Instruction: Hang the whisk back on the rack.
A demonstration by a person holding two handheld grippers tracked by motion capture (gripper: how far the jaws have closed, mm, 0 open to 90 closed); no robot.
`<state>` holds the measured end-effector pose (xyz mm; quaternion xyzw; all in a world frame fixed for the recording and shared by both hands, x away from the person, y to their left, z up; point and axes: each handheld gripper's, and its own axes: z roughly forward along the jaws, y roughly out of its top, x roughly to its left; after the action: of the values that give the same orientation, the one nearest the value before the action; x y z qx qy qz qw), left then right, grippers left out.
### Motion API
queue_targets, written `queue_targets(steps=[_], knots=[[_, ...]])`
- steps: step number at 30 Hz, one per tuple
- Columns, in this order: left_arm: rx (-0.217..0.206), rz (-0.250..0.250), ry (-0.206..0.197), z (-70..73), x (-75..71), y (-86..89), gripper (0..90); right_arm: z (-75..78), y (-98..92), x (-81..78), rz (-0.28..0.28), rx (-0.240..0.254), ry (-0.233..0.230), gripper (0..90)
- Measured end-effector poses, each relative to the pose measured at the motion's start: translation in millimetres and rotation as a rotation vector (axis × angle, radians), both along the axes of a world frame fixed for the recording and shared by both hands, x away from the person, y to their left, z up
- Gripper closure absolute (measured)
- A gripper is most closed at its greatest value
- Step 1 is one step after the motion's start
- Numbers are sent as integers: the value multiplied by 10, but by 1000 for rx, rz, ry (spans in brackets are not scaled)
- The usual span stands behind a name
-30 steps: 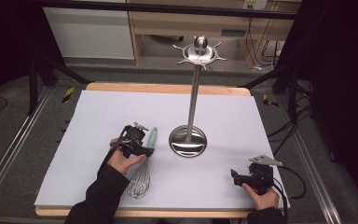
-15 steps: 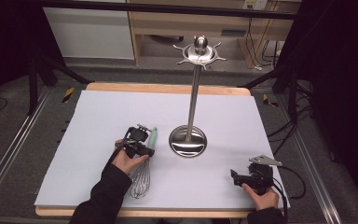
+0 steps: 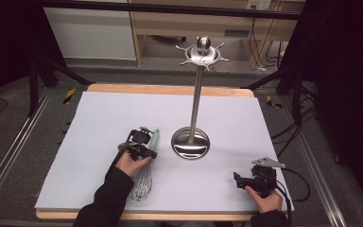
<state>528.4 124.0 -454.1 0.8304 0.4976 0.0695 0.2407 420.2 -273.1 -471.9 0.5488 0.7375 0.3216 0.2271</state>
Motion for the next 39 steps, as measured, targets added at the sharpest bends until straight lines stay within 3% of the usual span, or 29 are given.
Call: queue_targets(steps=[6,13,18,32,33,35,39], knots=[[16,23,0,4,-8,-23,621,3,11,-1,0,0,4,80],[2,58,18,12,7,-16,640,3,5,0,3,2,2,79],[-15,47,16,23,-13,-15,658,5,0,0,-1,-4,-2,79],[-120,1,-105,319,-286,71,688,12,-17,-3,1,-1,-2,79],[-137,-4,-127,357,-334,98,689,12,-18,-3,1,0,-1,79],[-135,-14,-135,379,-356,118,689,12,-18,-3,0,0,-1,79],[-154,-34,-194,457,-474,196,690,9,-21,-1,0,-2,-1,79]])
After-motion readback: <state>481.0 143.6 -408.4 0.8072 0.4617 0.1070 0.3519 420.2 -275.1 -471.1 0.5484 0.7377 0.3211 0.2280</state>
